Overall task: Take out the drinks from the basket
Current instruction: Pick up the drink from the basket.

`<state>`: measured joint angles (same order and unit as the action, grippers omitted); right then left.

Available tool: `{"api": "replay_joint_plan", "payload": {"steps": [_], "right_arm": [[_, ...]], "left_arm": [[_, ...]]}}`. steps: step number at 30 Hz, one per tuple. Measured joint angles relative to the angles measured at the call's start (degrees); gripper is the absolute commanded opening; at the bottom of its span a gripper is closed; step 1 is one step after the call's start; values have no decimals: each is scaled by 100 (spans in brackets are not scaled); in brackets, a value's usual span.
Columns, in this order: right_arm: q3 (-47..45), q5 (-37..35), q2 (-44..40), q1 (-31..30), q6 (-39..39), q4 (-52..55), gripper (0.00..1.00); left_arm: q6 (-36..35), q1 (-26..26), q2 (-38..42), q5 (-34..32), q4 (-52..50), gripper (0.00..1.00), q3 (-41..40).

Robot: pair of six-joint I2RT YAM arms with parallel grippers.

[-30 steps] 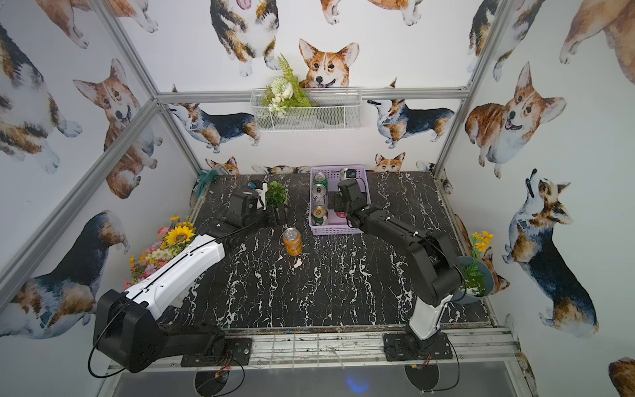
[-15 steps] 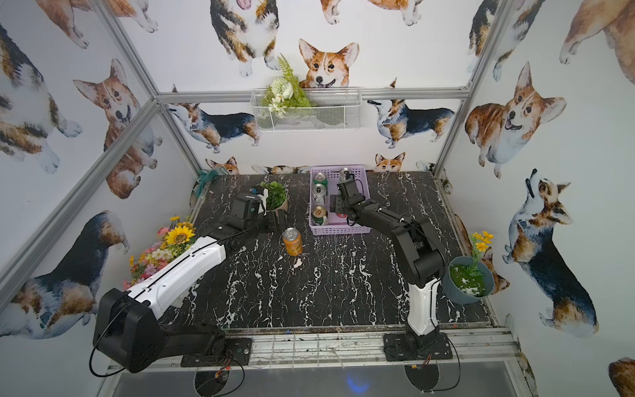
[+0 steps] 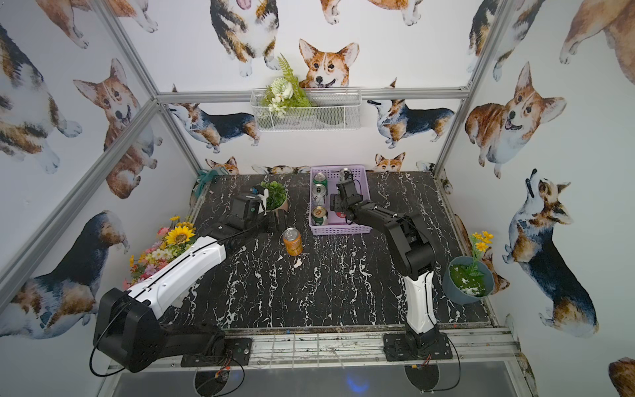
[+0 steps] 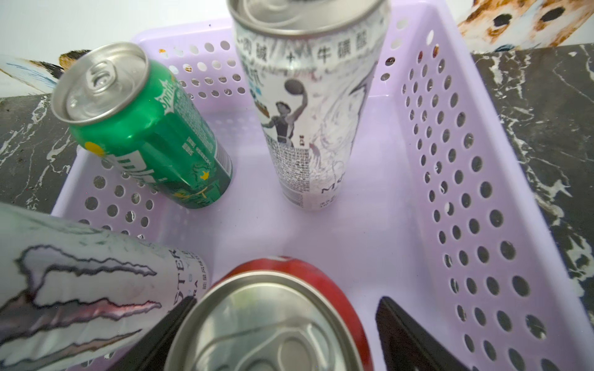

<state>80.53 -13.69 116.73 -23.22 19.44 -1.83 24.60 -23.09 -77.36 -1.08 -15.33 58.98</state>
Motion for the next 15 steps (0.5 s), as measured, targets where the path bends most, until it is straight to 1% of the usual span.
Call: {"api": "replay_joint_plan", "payload": {"steps": [1, 5, 10, 13, 15], "right_arm": [[-46, 17, 0, 0, -26, -72, 72], [-153, 15, -13, 2, -76, -269, 64], [-352, 39, -133, 2, -109, -448, 45], [-415, 79, -249, 0, -186, -389, 41], [-426, 105, -352, 0, -201, -361, 36]], "left_arm": [[0, 0, 0, -2, 0, 100, 0], [-22, 0, 0, -7, -4, 100, 0], [-26, 0, 0, -13, -11, 100, 0], [-28, 0, 0, -13, -11, 100, 0], [-42, 0, 0, -15, -11, 100, 0]]}}
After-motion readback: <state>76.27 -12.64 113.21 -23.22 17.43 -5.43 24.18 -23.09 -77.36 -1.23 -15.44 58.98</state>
